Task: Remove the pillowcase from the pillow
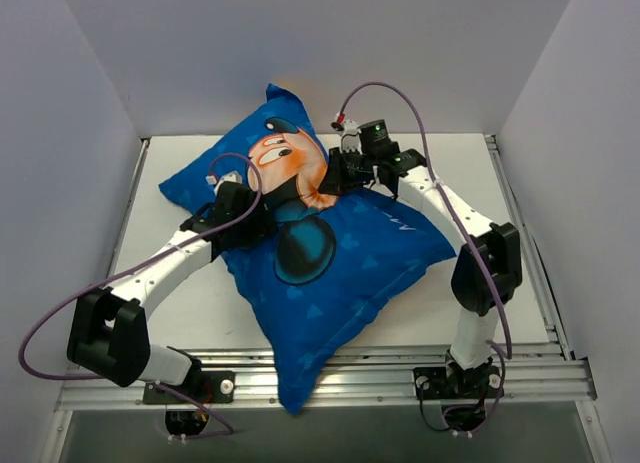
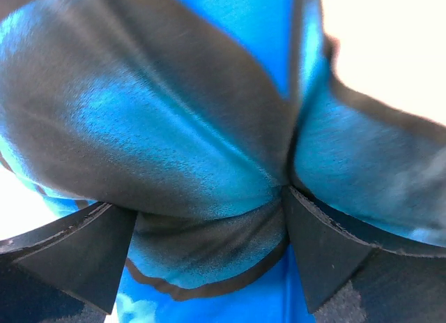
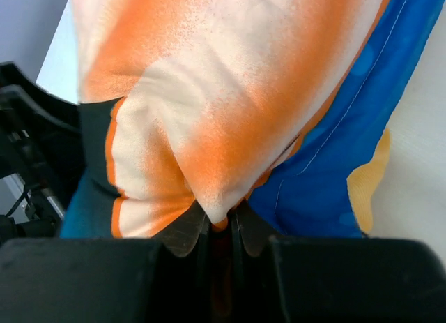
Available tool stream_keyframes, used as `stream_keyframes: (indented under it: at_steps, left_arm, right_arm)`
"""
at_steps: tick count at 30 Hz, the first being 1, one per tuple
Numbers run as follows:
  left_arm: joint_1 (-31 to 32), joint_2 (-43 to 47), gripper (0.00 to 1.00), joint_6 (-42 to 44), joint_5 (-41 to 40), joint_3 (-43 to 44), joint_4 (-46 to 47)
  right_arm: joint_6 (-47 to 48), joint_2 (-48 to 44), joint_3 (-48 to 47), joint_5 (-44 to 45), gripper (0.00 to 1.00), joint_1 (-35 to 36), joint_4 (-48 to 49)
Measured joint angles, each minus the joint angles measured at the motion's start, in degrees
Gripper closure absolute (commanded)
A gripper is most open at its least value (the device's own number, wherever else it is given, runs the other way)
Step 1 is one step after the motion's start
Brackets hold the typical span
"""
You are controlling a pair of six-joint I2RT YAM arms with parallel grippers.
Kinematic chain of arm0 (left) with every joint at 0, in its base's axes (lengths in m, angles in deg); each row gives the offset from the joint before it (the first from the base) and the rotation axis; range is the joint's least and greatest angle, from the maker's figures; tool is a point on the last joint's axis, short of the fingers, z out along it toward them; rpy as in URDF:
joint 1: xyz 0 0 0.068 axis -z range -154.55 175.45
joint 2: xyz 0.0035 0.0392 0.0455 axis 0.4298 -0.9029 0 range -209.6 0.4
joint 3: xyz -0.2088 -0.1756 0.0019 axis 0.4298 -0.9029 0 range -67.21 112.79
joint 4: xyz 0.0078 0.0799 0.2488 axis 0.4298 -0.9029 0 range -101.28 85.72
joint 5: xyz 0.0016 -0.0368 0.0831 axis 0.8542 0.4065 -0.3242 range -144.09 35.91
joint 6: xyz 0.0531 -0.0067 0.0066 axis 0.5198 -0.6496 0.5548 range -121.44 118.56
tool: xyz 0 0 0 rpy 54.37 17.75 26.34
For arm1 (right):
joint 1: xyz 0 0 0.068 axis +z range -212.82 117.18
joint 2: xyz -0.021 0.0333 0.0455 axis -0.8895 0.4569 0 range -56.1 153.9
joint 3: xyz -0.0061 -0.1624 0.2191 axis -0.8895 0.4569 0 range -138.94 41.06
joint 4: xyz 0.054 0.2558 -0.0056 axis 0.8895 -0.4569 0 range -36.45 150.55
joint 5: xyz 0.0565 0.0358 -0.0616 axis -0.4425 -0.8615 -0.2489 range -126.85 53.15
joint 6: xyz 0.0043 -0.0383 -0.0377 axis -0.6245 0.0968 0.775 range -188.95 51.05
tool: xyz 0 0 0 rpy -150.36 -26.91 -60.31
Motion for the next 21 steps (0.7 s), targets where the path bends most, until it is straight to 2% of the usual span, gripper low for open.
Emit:
stream_keyframes:
  at_steps: [7, 12, 17, 21]
  left_arm:
    - [4.76, -5.07, 0.06, -2.38, 3.5, 5.53, 3.23]
    - [7.17, -5.86, 0.06, -4.98, 6.58, 5.95, 8.44]
    - [7.65, -3.34, 0.06, -7.91, 6.97, 0.04, 13.53]
    - [7.65, 5.03, 0.06, -9.25, 5.42, -8.31, 11.72]
  right_arm:
    - [3.87, -8.48, -8.57, 3.82, 1.0, 0.76, -7.91]
    - [6.21, -12.96, -9.53, 3.76, 1.0, 5.77, -8.94]
    - [6.56, -13.55, -5.9, 3.74, 1.0, 11.06, -5.99]
    - [4.57, -13.25, 0.94, 2.58, 1.0, 15.76, -1.77]
